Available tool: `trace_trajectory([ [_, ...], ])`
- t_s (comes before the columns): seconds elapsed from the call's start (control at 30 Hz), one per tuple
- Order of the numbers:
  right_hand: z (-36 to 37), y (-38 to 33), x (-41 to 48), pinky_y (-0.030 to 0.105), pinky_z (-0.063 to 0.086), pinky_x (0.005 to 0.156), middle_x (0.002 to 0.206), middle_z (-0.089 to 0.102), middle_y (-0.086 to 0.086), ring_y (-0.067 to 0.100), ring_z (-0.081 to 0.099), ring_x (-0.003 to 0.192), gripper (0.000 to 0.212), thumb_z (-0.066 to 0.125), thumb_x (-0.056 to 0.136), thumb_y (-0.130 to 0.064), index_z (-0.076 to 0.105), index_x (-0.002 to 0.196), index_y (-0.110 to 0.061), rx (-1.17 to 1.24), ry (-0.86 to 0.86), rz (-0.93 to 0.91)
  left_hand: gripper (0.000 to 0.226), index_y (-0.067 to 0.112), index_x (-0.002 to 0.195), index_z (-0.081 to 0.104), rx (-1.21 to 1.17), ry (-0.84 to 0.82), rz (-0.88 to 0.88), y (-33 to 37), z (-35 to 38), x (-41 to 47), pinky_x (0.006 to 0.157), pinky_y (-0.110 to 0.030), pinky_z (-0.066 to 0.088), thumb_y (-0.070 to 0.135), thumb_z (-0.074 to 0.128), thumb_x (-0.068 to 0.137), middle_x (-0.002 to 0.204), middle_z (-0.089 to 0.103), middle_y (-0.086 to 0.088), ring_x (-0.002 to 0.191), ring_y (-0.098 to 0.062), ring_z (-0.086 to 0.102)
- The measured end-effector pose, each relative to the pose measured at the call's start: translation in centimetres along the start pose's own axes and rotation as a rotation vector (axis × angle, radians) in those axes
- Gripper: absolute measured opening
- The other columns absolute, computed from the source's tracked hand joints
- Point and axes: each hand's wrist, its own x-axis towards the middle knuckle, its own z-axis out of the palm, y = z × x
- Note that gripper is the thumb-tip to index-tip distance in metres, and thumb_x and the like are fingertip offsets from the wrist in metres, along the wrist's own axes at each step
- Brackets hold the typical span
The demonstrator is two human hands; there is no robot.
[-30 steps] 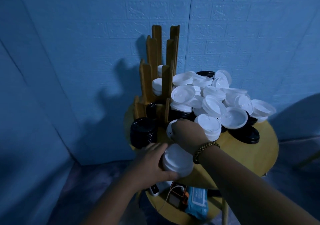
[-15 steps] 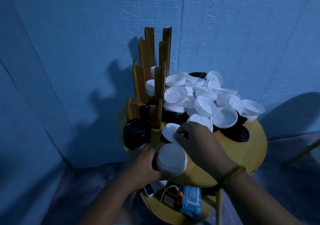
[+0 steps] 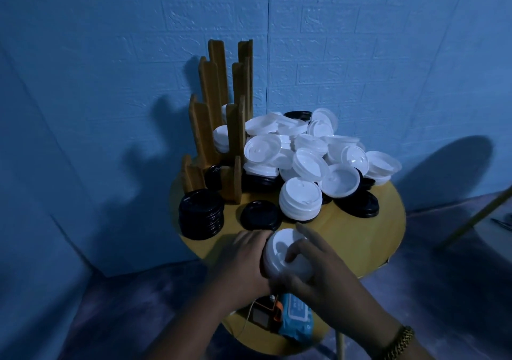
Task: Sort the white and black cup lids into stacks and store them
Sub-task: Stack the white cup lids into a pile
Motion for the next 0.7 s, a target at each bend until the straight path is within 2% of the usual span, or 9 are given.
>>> trace_trajectory([
  [0.07,-0.5,0.5,-0.1,0.023,0.046,0.09,0.149,0.017,-0.031,0.005,0.032,0.133,0.029,0.059,0.078,-0.062,0.047,0.1,-0.047,-0.002,0.008,-0.014,0.091,0.043,0.141,0.036,0.0,0.006,-0.004,0.5,0.4,0.1,0.102,-0.029,0.042,0.077,0.066,0.063,0.133,0.046,0.024,0.124,0.0,0.041],
  [0.13,-0.5,1.0,0.0,0.02,0.044,0.089,0.129,0.019,-0.046,0.001,0.035,0.12,0.035,0.062,0.077,-0.062,0.048,0.105,-0.046,-0.035,0.075,-0.029,0.096,0.044,0.147,0.027,-0.003,0.009,-0.031,0.8,0.8,0.2,0.105,-0.029,0.039,0.072,0.07,0.065,0.137,0.042,0.023,0.129,-0.003,0.037],
  [0.2,-0.3,1.1,0.2,0.019,0.041,0.087,0.118,0.024,-0.042,0.001,0.036,0.112,0.047,0.068,0.078,-0.061,0.051,0.116,-0.039,-0.101,0.155,-0.031,0.106,0.043,0.152,0.017,-0.006,0.009,-0.057,0.9,1.0,0.2,0.109,-0.032,0.036,0.07,0.069,0.064,0.146,0.039,0.016,0.136,-0.008,0.034],
  [0.27,-0.2,1.0,0.3,0.019,0.035,0.088,0.124,0.032,-0.028,0.004,0.036,0.114,0.06,0.072,0.079,-0.06,0.05,0.13,-0.037,-0.171,0.181,-0.012,0.11,0.041,0.155,0.013,-0.001,0.006,-0.069,1.0,1.1,0.1,0.112,-0.034,0.035,0.069,0.069,0.065,0.151,0.038,0.013,0.139,-0.011,0.032],
  [0.37,0.0,0.3,0.6,0.02,0.032,0.091,0.136,0.036,-0.013,0.008,0.032,0.119,0.075,0.067,0.079,-0.069,0.044,0.142,-0.036,-0.234,0.136,0.05,0.108,0.039,0.157,0.01,-0.002,0.001,-0.07,1.1,1.0,0.0,0.115,-0.033,0.031,0.059,0.073,0.072,0.154,0.036,0.013,0.141,-0.01,0.03],
  [0.47,0.3,-0.3,1.2,0.022,0.035,0.091,0.134,0.037,-0.011,0.008,0.032,0.118,0.082,0.058,0.073,-0.081,0.044,0.141,-0.037,-0.319,0.13,0.078,0.107,0.04,0.157,0.008,0.005,-0.007,-0.066,0.8,0.9,0.0,0.116,-0.034,0.031,0.05,0.074,0.074,0.155,0.037,0.014,0.142,-0.009,0.029],
  [0.57,0.3,0.1,1.2,0.023,0.037,0.089,0.127,0.037,-0.014,0.005,0.032,0.113,0.086,0.05,0.068,-0.088,0.046,0.136,-0.036,-0.276,0.132,0.055,0.108,0.039,0.158,0.008,-0.001,-0.048,-0.051,0.5,0.7,-0.1,0.116,-0.034,0.03,0.053,0.073,0.073,0.156,0.034,0.013,0.143,-0.009,0.027],
  [0.7,0.3,1.3,0.9,0.022,0.042,0.096,0.146,0.035,-0.016,0.001,0.037,0.122,0.07,0.058,0.082,-0.069,0.046,0.14,-0.031,-0.112,0.113,0.031,0.111,0.039,0.159,0.009,0.005,-0.043,-0.03,0.5,0.7,-0.1,0.117,-0.034,0.031,0.065,0.073,0.071,0.157,0.033,0.013,0.145,-0.01,0.027],
])
